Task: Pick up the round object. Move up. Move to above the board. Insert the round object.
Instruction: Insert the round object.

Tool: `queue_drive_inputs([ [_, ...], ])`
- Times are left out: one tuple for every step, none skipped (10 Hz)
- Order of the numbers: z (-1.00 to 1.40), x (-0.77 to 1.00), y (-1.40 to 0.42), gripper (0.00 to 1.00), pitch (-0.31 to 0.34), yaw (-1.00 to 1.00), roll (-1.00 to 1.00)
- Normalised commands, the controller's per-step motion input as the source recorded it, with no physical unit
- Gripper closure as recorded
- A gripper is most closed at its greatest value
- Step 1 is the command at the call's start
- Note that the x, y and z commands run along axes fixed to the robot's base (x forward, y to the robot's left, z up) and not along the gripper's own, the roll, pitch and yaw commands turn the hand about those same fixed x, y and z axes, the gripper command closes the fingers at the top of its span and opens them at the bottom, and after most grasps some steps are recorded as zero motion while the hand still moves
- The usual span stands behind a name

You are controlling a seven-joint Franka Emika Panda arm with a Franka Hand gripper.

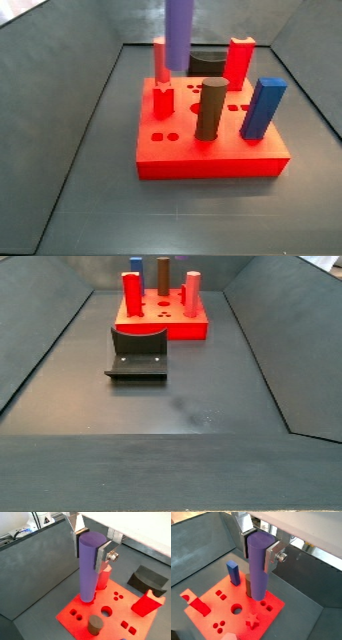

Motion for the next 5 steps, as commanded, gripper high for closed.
queue_drive_inputs([
  [-0.06, 0.81, 0.11, 1.00, 0.201, 0.00, 0.33],
  [-0.09, 0.77, 0.09, 1.00, 0.207, 0.00, 0.36],
  [-0.15, 0.78, 0.09, 1.00, 0.201, -0.03, 0.33],
  [-0.28, 0.70, 0.08, 1.00, 0.100, -0.14, 0.18],
  [-0.39, 0.55, 0.11, 1.00, 0.049, -0.15, 0.16],
])
